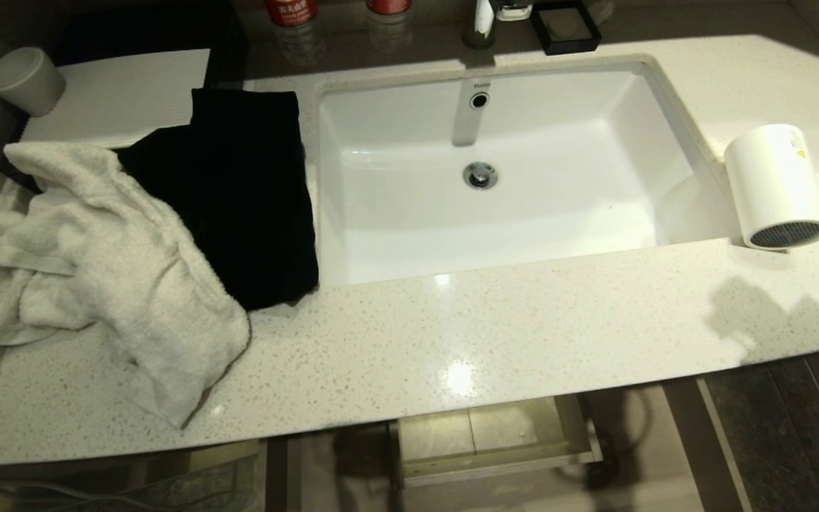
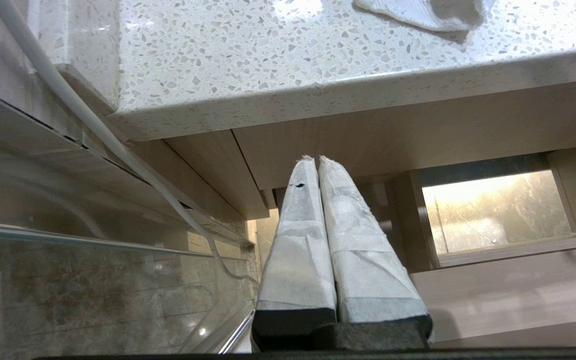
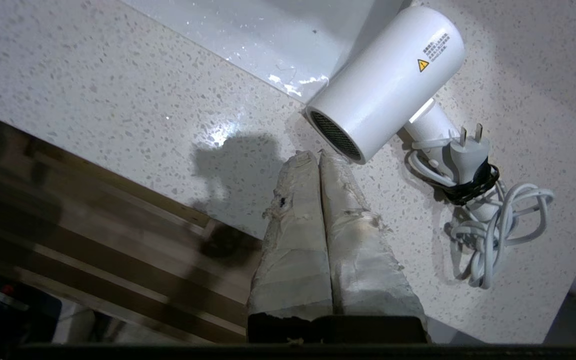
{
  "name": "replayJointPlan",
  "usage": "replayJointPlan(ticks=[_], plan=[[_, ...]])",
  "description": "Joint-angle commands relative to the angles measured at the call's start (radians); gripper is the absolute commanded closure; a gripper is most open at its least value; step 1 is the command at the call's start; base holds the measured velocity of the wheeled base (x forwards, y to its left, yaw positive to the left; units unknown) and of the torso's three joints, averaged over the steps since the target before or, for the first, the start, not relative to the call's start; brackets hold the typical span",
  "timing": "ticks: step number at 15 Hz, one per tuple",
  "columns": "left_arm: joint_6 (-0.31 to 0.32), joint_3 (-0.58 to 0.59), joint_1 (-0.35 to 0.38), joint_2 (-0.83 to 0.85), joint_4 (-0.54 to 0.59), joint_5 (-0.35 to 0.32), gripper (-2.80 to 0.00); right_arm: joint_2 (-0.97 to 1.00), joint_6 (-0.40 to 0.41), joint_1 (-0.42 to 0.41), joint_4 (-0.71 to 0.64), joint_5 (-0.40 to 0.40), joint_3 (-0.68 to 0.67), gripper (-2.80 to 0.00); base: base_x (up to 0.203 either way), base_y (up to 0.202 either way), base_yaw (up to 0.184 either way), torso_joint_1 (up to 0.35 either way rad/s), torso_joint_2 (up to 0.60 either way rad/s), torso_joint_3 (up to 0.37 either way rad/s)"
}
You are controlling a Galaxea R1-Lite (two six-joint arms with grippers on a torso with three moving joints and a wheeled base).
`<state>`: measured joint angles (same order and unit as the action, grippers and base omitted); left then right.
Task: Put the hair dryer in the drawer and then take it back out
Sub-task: Pick up the hairdryer
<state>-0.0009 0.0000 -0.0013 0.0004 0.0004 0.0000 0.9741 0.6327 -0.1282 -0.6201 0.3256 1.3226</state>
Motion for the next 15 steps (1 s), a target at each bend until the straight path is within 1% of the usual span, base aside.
replayJointPlan(ticks=[1, 3, 4, 5, 7, 9, 11, 12, 15], plan=[[-0.001, 0.002, 0.000, 0.000, 0.001, 0.000, 0.00, 0.119, 0.226, -0.211, -0.055, 0.124, 0.040, 0.00, 0.000, 0.000, 0.000, 0.000, 0.00, 0.000], [-0.001, 0.000, 0.000, 0.000, 0.000, -0.001, 0.00, 0.219, 0.363, -0.335, -0.186, 0.165, 0.137, 0.00, 0.000, 0.000, 0.000, 0.000, 0.00, 0.000], [-0.001, 0.000, 0.000, 0.000, 0.000, -0.001, 0.00, 0.251, 0.404, -0.382, -0.237, 0.177, 0.170, 0.00, 0.000, 0.000, 0.000, 0.000, 0.00, 0.000], [-0.001, 0.002, 0.000, 0.000, 0.000, -0.002, 0.00, 0.279, 0.427, -0.409, -0.267, 0.183, 0.195, 0.00, 0.000, 0.000, 0.000, 0.000, 0.00, 0.000], [-0.001, 0.000, 0.000, 0.000, 0.000, -0.001, 0.00, 0.346, 0.444, -0.429, -0.287, 0.212, 0.229, 0.00, 0.000, 0.000, 0.000, 0.000, 0.00, 0.000], [-0.001, 0.000, 0.000, 0.000, 0.000, 0.000, 0.00, 0.405, 0.452, -0.451, -0.303, 0.276, 0.277, 0.00, 0.000, 0.000, 0.000, 0.000, 0.00, 0.000], [-0.001, 0.000, 0.000, 0.000, 0.001, -0.002, 0.00, 0.493, 0.470, -0.461, -0.328, 0.309, 0.376, 0.00, 0.000, 0.000, 0.000, 0.000, 0.00, 0.000], [-0.001, 0.000, 0.000, 0.000, 0.000, 0.000, 0.00, 0.512, 0.481, -0.463, -0.343, 0.326, 0.400, 0.00, 0.000, 0.000, 0.000, 0.000, 0.00, 0.000], [-0.001, 0.001, 0.000, 0.000, 0.000, 0.000, 0.00, 0.595, 0.550, -0.464, -0.368, 0.367, 0.462, 0.00, 0.000, 0.000, 0.000, 0.000, 0.00, 0.000]])
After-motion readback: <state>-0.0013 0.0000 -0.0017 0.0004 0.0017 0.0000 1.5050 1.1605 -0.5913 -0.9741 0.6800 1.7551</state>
